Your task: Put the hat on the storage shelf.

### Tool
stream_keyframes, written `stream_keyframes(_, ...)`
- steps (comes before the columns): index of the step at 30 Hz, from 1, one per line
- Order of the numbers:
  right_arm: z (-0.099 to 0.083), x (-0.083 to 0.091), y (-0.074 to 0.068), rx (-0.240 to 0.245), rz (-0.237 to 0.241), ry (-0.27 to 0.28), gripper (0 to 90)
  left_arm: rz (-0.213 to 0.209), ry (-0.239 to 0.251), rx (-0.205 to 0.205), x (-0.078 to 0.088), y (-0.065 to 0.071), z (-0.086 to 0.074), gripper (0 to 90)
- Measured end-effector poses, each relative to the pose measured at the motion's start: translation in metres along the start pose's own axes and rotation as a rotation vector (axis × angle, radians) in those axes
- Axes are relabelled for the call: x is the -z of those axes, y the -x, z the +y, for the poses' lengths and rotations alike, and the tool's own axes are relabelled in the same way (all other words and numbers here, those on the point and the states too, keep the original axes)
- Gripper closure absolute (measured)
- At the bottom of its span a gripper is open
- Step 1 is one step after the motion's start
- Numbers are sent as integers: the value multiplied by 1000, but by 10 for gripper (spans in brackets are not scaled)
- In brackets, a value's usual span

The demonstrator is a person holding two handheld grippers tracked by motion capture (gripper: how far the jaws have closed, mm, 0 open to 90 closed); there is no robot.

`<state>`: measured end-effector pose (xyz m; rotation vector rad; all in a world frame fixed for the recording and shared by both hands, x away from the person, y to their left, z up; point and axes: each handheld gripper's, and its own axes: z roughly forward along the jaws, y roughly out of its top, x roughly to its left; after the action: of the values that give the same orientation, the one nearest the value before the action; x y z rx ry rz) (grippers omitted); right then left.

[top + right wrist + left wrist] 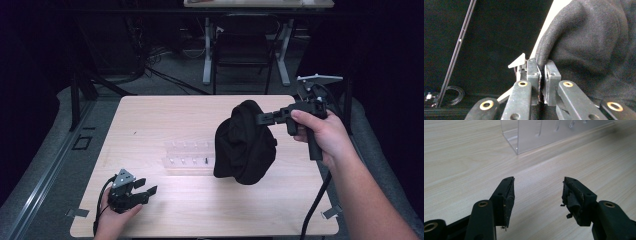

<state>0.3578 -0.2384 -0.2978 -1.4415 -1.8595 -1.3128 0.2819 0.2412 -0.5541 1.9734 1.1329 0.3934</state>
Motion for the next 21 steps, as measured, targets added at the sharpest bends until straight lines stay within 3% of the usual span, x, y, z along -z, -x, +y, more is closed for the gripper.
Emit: stream_keyframes(21, 20, -26, -5, 0, -6, 10, 849, -2, 1, -4, 0, 0, 0, 435)
